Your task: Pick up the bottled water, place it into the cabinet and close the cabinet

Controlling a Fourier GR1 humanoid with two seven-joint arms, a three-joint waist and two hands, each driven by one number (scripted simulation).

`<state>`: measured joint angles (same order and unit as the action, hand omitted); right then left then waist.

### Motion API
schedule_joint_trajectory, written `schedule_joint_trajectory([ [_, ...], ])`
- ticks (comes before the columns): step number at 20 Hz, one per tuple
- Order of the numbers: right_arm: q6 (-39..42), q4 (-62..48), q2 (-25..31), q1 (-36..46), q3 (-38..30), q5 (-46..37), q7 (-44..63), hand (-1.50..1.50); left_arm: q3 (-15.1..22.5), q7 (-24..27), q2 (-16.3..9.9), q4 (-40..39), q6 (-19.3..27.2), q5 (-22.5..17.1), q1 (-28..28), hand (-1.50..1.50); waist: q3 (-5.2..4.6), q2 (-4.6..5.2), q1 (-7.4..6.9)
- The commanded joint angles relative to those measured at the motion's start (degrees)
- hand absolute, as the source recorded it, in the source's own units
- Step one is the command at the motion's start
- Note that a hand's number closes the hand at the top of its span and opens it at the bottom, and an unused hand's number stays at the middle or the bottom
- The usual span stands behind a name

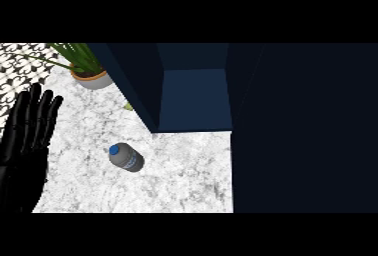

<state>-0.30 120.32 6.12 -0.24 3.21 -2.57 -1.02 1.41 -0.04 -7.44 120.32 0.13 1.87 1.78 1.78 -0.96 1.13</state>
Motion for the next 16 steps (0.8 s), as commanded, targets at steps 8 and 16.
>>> schedule_joint_trajectory([
  [8, 6.5, 8.2, 0.2, -10.9, 6.8, 5.0, 3.2, -1.5, 1.4, -6.4, 7.1, 4.4, 2.6, -7.0, 5.5, -1.5, -1.8, 0.72, -1.41],
  [16, 3.6, 18.8, -1.7, -10.5, 11.3, 3.1, 14.1, -1.5, 7.4, -11.5, 6.7, 18.4, 4.6, -5.5, 15.7, -1.5, -1.79, 0.83, -1.34],
])
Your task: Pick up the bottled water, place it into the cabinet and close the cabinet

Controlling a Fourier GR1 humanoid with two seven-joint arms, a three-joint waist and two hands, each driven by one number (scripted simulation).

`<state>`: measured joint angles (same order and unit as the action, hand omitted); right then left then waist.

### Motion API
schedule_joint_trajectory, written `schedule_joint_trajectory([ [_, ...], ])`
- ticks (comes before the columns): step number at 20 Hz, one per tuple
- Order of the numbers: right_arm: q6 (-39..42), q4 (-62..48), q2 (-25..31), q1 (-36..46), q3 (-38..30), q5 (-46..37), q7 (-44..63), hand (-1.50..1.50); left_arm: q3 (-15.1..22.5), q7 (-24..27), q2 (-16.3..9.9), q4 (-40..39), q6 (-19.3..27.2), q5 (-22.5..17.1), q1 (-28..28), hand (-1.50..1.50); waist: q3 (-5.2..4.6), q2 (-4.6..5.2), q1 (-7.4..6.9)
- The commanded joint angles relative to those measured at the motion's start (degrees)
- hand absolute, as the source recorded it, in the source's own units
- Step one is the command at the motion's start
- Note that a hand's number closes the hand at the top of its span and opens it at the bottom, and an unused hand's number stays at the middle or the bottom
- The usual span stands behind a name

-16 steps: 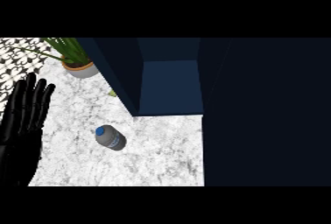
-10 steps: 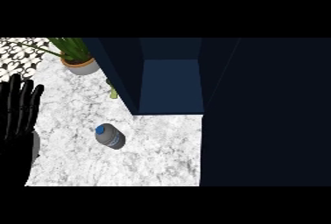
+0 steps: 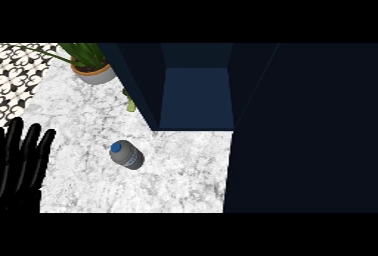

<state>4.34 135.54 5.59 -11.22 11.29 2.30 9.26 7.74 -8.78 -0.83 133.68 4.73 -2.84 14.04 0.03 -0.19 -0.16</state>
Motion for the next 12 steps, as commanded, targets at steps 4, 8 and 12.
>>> schedule_joint_trajectory([
  [4, -2.8, 5.7, -2.7, -0.9, 9.6, -7.6, 6.3, -1.5, 3.5, -8.0, 0.7, 5.2, 3.7, 3.6, 1.2, -1.5, -0.03, 0.12, 0.21],
  [8, -3.4, 9.6, -2.4, 0.7, 10.6, -7.0, 12.2, -1.5, 7.7, -10.5, 0.8, 9.6, 5.4, 6.2, 4.2, -1.5, -0.02, 0.08, 0.14],
  [12, -6.6, 5.8, -5.0, 5.5, 11.0, -9.9, 13.3, -1.5, 6.9, -4.8, 0.8, 2.9, 4.0, 5.8, 6.4, -1.5, -0.06, 0.15, 0.02],
])
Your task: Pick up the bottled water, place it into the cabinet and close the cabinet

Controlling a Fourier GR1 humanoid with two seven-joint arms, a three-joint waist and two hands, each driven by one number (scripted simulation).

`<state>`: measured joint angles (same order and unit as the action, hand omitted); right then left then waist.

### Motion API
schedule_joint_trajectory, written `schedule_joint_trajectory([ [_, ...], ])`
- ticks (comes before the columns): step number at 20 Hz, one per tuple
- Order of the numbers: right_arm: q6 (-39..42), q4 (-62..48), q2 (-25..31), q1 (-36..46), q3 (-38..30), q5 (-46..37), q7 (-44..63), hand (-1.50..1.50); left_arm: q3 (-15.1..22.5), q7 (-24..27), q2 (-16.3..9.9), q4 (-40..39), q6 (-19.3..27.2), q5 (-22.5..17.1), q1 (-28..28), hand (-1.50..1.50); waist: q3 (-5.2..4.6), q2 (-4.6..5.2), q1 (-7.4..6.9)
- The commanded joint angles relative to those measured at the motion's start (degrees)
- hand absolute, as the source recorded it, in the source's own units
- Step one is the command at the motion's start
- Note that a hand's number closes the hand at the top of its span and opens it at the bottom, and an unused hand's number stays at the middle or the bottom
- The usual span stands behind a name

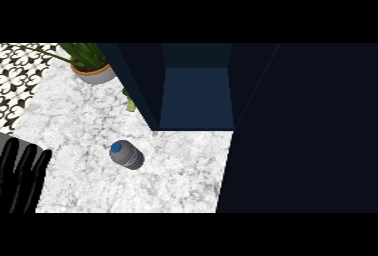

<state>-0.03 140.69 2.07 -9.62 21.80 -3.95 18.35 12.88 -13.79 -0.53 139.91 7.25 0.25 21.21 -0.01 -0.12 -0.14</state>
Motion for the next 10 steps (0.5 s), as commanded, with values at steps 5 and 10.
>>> schedule_joint_trajectory([
  [5, -0.9, 1.5, 0.5, 0.6, 2.2, -3.0, 0.4, -1.5, -0.8, -0.9, -1.6, -5.9, -0.8, 3.8, -3.7, -1.5, 0.01, 0.06, 0.24],
  [10, -2.9, 9.3, 1.6, -3.3, 8.4, -7.6, 5.8, -1.5, -5.5, 2.4, -1.8, -11.0, -1.7, 0.1, -3.8, -1.5, -0.05, -0.07, 0.55],
])
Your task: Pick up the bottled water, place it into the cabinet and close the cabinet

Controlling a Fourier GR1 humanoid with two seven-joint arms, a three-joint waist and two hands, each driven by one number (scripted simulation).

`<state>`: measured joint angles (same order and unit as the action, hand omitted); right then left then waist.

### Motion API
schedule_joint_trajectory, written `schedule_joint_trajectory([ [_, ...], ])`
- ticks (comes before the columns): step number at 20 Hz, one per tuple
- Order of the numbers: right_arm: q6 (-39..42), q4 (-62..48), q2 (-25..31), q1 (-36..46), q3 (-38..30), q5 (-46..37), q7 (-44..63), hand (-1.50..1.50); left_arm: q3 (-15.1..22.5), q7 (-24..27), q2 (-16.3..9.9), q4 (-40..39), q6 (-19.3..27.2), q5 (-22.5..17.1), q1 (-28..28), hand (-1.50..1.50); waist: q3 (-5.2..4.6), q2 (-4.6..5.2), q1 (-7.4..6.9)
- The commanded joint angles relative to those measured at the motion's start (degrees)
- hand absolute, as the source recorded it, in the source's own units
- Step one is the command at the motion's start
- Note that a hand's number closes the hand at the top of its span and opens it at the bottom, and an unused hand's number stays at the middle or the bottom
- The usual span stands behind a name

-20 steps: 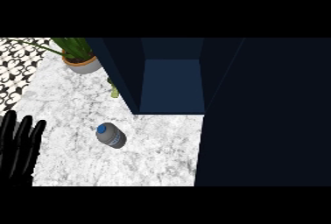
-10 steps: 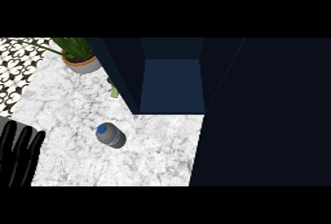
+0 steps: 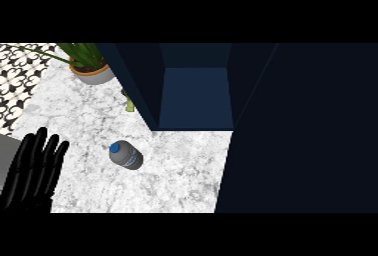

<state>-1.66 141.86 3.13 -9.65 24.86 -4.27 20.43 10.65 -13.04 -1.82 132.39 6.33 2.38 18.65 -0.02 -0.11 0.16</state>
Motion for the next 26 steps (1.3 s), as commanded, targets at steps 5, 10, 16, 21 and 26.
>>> schedule_joint_trajectory([
  [5, -3.3, 4.3, -0.1, -1.7, 6.9, -8.2, 2.0, -1.5, -3.9, 7.5, 1.8, -15.8, 2.0, -0.3, -5.4, -1.5, -0.04, 0.01, 0.39],
  [10, -4.4, 6.5, 1.1, 2.7, 3.8, -6.3, 6.8, -1.5, -3.1, 10.2, 1.8, -18.0, 1.1, -0.8, -1.3, -1.5, -0.04, 0.0, -0.1],
  [16, -6.2, 8.1, 2.4, 1.0, 7.0, -9.0, 6.0, -1.5, -10.4, 14.5, -1.3, -29.4, -3.5, -4.7, -5.1, -1.5, -0.08, -0.04, 0.21],
  [21, -6.2, 7.5, 3.8, -0.7, 6.0, -6.7, 3.8, -1.5, -11.8, 18.9, -0.5, -39.3, -5.2, -6.2, -8.6, -1.5, -0.03, 0.02, 0.31],
  [26, -5.9, 6.1, 5.4, 0.1, 2.8, -3.5, 2.3, -1.5, -14.1, 30.1, 0.4, -54.4, -6.7, -6.1, -10.9, -1.5, -0.04, 0.1, 0.46],
])
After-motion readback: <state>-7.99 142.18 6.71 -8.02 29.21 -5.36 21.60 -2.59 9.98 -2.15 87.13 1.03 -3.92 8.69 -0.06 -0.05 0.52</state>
